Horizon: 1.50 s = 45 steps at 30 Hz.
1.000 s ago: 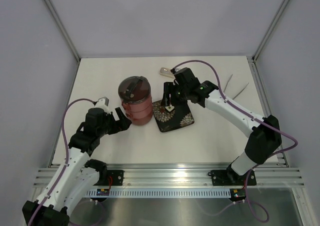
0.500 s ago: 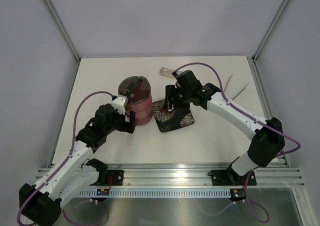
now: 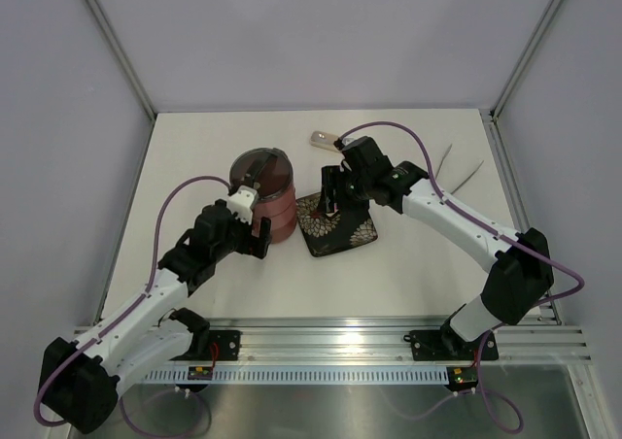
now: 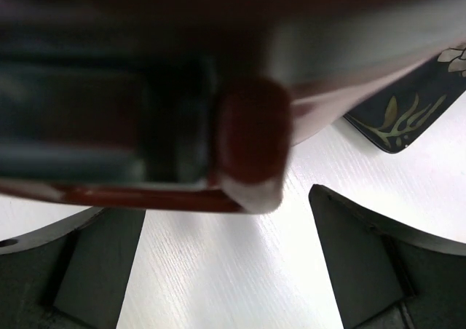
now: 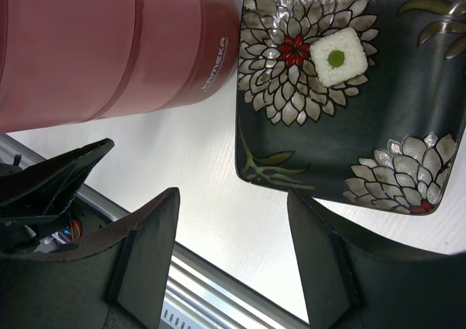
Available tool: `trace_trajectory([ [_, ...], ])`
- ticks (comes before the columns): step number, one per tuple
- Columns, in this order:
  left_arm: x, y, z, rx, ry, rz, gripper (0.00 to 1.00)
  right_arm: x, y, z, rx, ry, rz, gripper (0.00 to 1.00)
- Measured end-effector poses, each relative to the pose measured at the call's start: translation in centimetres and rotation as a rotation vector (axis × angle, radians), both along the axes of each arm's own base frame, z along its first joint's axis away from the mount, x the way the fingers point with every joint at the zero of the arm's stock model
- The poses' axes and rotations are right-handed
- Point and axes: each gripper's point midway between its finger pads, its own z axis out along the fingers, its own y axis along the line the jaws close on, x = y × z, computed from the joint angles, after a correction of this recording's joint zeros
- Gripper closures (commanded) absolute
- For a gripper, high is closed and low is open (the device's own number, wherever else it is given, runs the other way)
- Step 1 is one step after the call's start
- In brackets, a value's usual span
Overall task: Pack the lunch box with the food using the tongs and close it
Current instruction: Adjust the fastener in the packing box.
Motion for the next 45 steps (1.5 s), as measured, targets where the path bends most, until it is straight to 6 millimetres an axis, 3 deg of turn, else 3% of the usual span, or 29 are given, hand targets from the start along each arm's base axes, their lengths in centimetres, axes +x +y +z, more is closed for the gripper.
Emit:
trace_trajectory([
  [11, 1.0, -0.3, -0.6, 0.018, -0.019, -0.006, 0.07, 0.1, 0.1, 0.1, -0.005, -0.008, 0.009, 0.31],
  [22, 2.0, -0.4, -0.6, 0.025, -0.041, 0.004, 0.29, 0.2, 0.1, -0.2, -0.015, -0.007, 0.017, 0.31],
  [29, 2.0, -0.1, -0.7, 0.037, -0.04, 0.015, 0.56, 0.4, 0.2, 0.0, -0.013, -0.015, 0.021, 0.31],
  [32, 2.0, -0.1, -0.7, 0.036, -0.038, 0.017, 0.58, 0.4, 0.2, 0.0, -0.014, -0.015, 0.021, 0.31],
  [35, 2.0, -0.1, -0.7, 0.035, -0.038, 0.018, 0.49, 0.4, 0.2, 0.0, -0.014, -0.015, 0.021, 0.31],
  [36, 1.9, -0.1, -0.7, 0.033, -0.037, 0.02, 0.36, 0.4, 0.2, 0.0, -0.014, -0.015, 0.021, 0.31],
  [40, 1.9, -0.2, -0.2, 0.017, -0.049, 0.024, 0.03, 0.5, 0.4, -0.2, -0.015, -0.01, 0.023, 0.31],
  [45, 1.6, -0.3, -0.2, 0.01, -0.04, 0.01, 0.01, 0.6, 0.5, -0.9, -0.024, 0.005, 0.024, 0.31],
])
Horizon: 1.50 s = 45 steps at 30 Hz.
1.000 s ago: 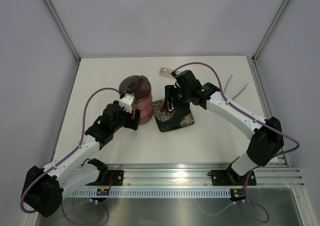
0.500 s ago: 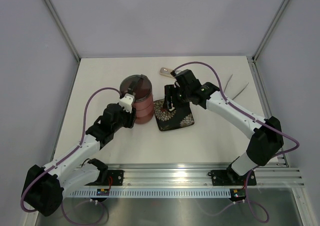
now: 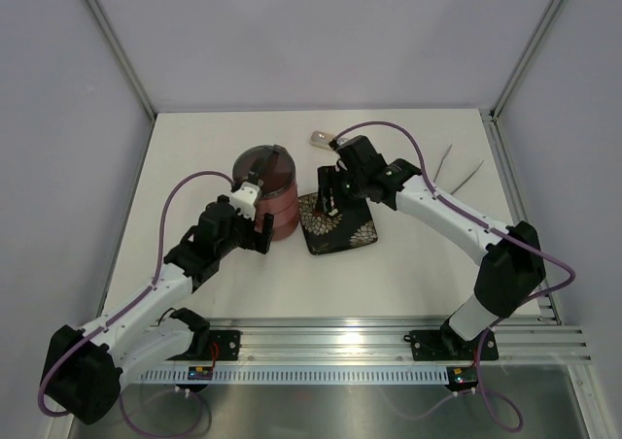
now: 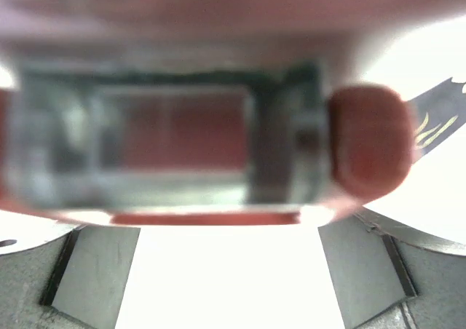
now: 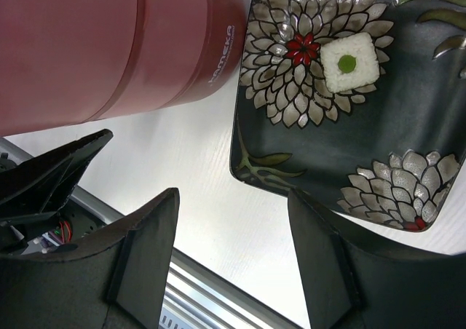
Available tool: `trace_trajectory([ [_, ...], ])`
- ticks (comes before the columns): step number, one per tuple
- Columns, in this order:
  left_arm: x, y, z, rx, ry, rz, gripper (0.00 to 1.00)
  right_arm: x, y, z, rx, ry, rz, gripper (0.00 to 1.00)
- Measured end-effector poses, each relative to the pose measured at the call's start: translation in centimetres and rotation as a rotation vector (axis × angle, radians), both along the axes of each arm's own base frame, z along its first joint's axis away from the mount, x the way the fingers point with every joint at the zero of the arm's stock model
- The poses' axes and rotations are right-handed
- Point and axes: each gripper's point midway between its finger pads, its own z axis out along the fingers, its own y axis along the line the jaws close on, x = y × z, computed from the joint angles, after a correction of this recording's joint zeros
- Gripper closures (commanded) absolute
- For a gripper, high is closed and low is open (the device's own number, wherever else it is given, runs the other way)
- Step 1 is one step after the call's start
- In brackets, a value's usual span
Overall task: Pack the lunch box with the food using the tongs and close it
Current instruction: Adjust the fastener in the packing box.
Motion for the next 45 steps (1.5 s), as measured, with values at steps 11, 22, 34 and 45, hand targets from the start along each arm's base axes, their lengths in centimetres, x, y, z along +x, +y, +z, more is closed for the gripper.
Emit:
trace_trajectory([
  [11, -0.2, -0.4, -0.3, 0.008, 0.018, -0.034, 0.04, -1.0, 1.7, -3.3, -0.022, 0.082, 0.075, 0.39],
  [22, -0.2, -0.2, 1.7, 0.0, -0.001, -0.024, 0.01, -1.1, 6.5, -7.1, -0.028, 0.137, 0.177, 0.85],
  [34, -0.4, 1.1, 3.0, 0.013, -0.019, 0.038, 0.01, 3.6, 12.2, -6.0, 0.107, 0.106, 0.147, 0.89],
  [45, 0.2, 2.6, 2.4, -0.03, 0.076, 0.257, 0.01, 6.5, 10.5, -4.3, 0.188, 0.095, 0.079, 0.66],
])
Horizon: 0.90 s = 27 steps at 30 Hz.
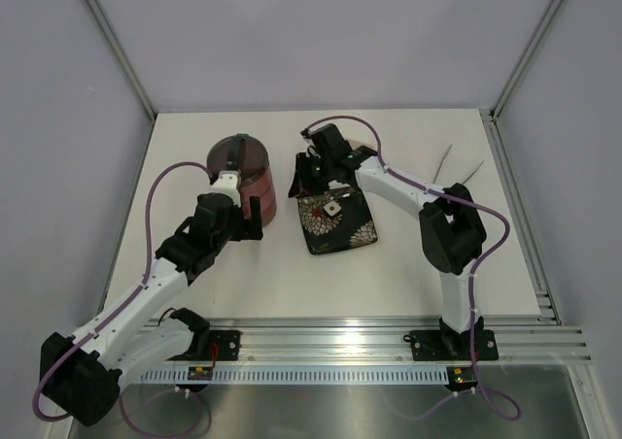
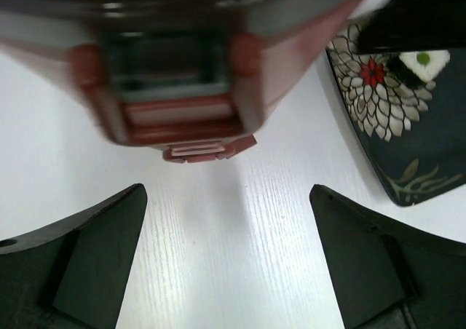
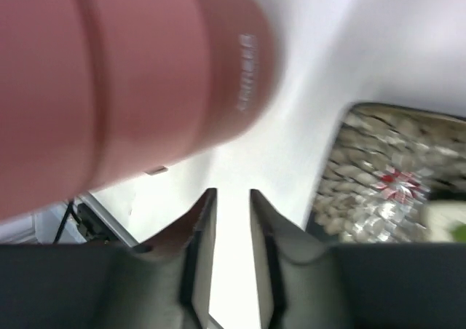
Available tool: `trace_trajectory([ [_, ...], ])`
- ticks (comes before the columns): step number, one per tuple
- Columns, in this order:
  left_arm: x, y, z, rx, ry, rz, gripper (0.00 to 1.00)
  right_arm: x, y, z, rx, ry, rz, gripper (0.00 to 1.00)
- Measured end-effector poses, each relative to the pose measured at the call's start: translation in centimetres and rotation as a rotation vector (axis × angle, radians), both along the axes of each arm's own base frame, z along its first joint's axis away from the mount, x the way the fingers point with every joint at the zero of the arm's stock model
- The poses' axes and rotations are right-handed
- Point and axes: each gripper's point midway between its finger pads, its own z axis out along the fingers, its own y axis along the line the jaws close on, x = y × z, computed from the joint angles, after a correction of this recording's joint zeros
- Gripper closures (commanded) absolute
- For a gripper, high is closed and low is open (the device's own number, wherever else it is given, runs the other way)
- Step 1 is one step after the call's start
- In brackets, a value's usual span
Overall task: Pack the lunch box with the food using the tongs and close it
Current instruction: Adjust the fastener in the packing box.
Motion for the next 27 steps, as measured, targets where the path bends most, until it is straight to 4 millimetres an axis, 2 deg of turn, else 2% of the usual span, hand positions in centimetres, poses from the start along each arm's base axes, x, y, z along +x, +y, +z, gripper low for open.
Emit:
trace_trajectory([
  [4, 0.2, 1.0, 0.2, -0.061, 0.004, 0.145, 0.01, 0.3, -3.8, 0.1, -0.019, 0.017, -0.06, 0.58],
  [7, 0.3, 1.5, 0.2, -0.07, 0.018, 0.216, 0.01, -0.4, -5.1, 0.7, -0.024, 0.008, -0.072, 0.55],
  [14, 0.9, 0.9, -1.8, 0.023, 0.044, 0.233, 0.01, -1.3, -5.4, 2.1, -0.018, -0.024, -0.059, 0.54],
  [27, 2.8, 0.2, -2.4, 0.072, -0.067, 0.201, 0.05, -1.5, -5.6, 1.7, -0.028, -0.022, -0.055, 0.52],
])
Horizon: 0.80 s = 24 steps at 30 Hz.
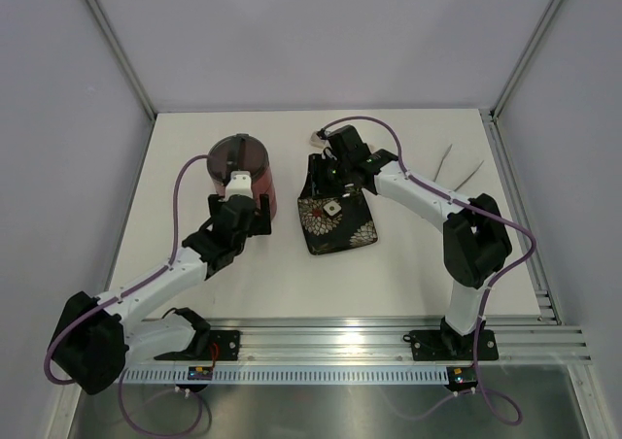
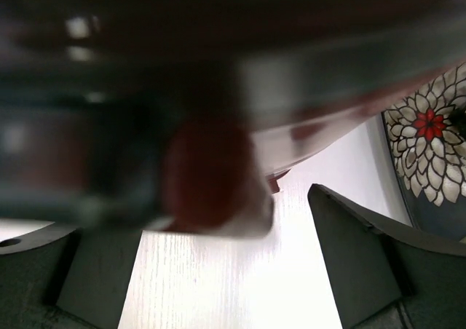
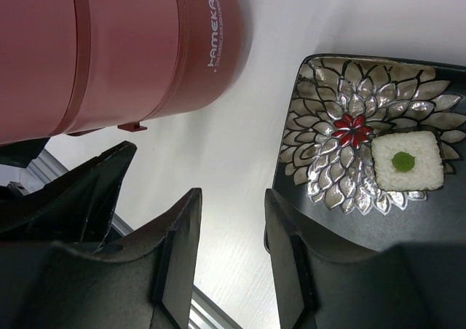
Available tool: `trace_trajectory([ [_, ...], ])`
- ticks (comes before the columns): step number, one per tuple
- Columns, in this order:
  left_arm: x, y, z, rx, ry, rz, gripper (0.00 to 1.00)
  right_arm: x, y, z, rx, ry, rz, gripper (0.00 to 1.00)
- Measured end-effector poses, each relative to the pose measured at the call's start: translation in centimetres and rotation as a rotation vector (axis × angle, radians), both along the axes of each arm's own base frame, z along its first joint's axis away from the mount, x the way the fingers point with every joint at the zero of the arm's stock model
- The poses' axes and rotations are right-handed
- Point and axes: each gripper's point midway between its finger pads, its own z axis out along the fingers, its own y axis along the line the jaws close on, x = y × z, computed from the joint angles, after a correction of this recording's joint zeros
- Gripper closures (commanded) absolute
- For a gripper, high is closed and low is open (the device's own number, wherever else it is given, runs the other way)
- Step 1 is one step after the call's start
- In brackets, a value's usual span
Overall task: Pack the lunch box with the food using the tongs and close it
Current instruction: Adjust the fastener in the packing box.
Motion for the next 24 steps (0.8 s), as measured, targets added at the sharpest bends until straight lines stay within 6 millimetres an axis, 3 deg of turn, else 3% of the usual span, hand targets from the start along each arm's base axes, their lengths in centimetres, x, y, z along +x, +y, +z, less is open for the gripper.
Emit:
trace_trajectory([
  [7, 0.0, -0.3, -0.8, 0.002, 0.007, -0.018, 0.01, 0.0, 0.0, -0.1, -0.003, -0.001, 0.004, 0.52],
  [20, 1.2, -0.6, -0.9, -0.007, -0.05, -0.006, 0.17, -0.3, -0.3, -0.8, -0.016, 0.008, 0.007, 0.52],
  [24, 1.5, -0.6, -1.0, 0.001, -0.056, -0.009, 0.14, -0.3, -0.3, -0.8, -0.018, 0.003, 0.009, 0.52],
])
